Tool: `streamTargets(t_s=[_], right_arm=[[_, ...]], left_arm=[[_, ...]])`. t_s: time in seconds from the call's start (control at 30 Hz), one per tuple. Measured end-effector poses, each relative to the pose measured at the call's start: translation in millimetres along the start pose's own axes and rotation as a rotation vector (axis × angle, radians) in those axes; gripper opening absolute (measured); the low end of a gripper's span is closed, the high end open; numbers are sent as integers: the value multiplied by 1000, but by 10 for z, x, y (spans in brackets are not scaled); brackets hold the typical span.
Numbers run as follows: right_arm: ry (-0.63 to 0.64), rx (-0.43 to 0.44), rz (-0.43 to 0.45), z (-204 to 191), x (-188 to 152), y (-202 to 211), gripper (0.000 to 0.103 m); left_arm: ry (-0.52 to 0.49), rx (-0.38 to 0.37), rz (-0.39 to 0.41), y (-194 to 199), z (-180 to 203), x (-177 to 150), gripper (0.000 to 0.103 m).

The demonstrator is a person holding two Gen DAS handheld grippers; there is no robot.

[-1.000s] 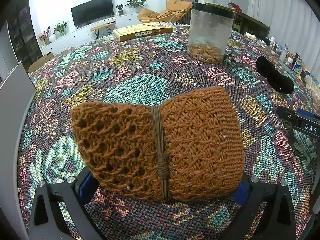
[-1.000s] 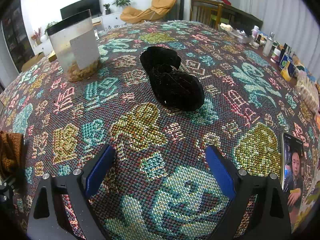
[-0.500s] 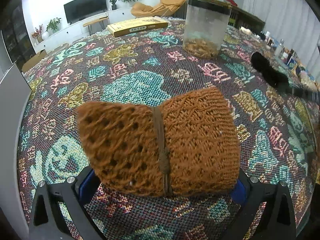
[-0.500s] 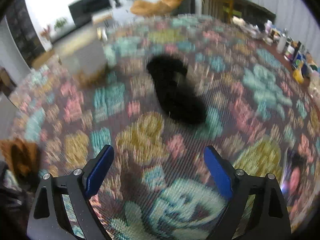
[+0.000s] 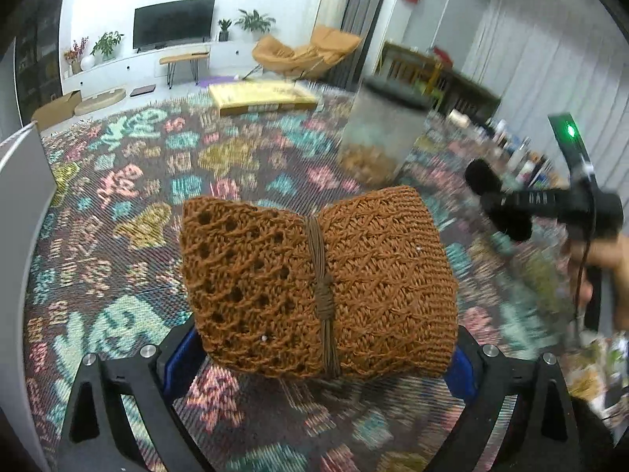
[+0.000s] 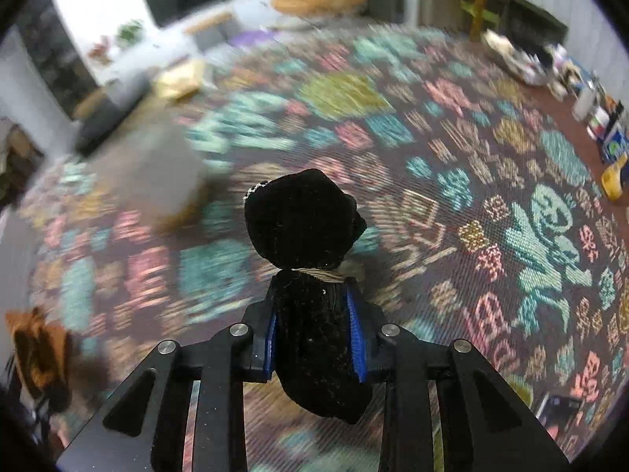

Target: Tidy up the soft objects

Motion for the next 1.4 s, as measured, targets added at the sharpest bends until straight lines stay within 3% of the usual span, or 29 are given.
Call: streamTargets(t_s=[0.17,0.27,0.37,0.47,0.53,0.6,0.7,0.77,0.87,0.93,0.97,1.0,1.03,1.07,1.1,1.13,1.17,1.23,1.4], right_arm=[[97,186,43,-937,-223,597,31],[181,343,53,-1746,-327,888,31],[285,495,33,-2647,-502,1112,31],[397,592,-3,-3492,-753,1260,33],[460,619,-37,-4017,-943,1282,43],[482,636,-58,-4364,-1061,1251,88],[508,661,-79,-4663,-1216,1195,86],[517,650,-97,-4741,-1288,1152,86],[565,605,-74,-4718,-1337,1126,86],[591,571,-54,-4706,-1363,1099,86],[591,563,-53,-4693,-1359,1065,86],[592,549,-62,-4673,-1360,1043,86],[593,544,-63,-4657,-1367,1037,86],[597,541,-50,-4641,-1375,1045,86],[603,537,-42,-4636,-1397,1083,86],[610,530,-42,-4641,-1392,1082,86],[613,526,-42,-4644,-1399,1092,86],[614,532,-35,-4640,-1400,1096,86],[634,519,-2,-4688,-1439,1185,87]], left_arm=[[90,-43,80,848,-223,-21,98],[129,34,121,1464,-581,-102,98],[145,193,140,2025,-1046,-258,99],[152,403,76,2353,-1524,-462,101],[165,560,2,2453,-1845,-613,101],[197,697,-88,2503,-2177,-777,101],[274,813,-187,2577,-2518,-968,101],[323,818,-203,2645,-2657,-1083,101],[393,727,-153,2828,-2700,-1161,101],[378,658,-5,3008,-2687,-1158,103],[380,663,-11,2953,-2773,-1188,102],[435,664,-134,2841,-2820,-1226,84],[476,611,-172,2836,-2846,-1247,74],[480,521,-86,2912,-2846,-1268,76],[471,554,-83,2909,-2890,-1288,78],[497,614,-147,2885,-2944,-1314,77],[536,622,-180,2907,-2974,-1341,78],[535,519,-84,3057,-2907,-1340,81],[477,571,104,3427,-2655,-1391,86]])
Point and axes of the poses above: each gripper's, at about its wrist camera, not at the fingertips, and y roughly against the way its jaws point, z to its right, x to its top, the point moved 2 cm from there along -y, roughly the way its jaws point, and after that the axes turned 4 degrees about -z, right-handed, at the moved point
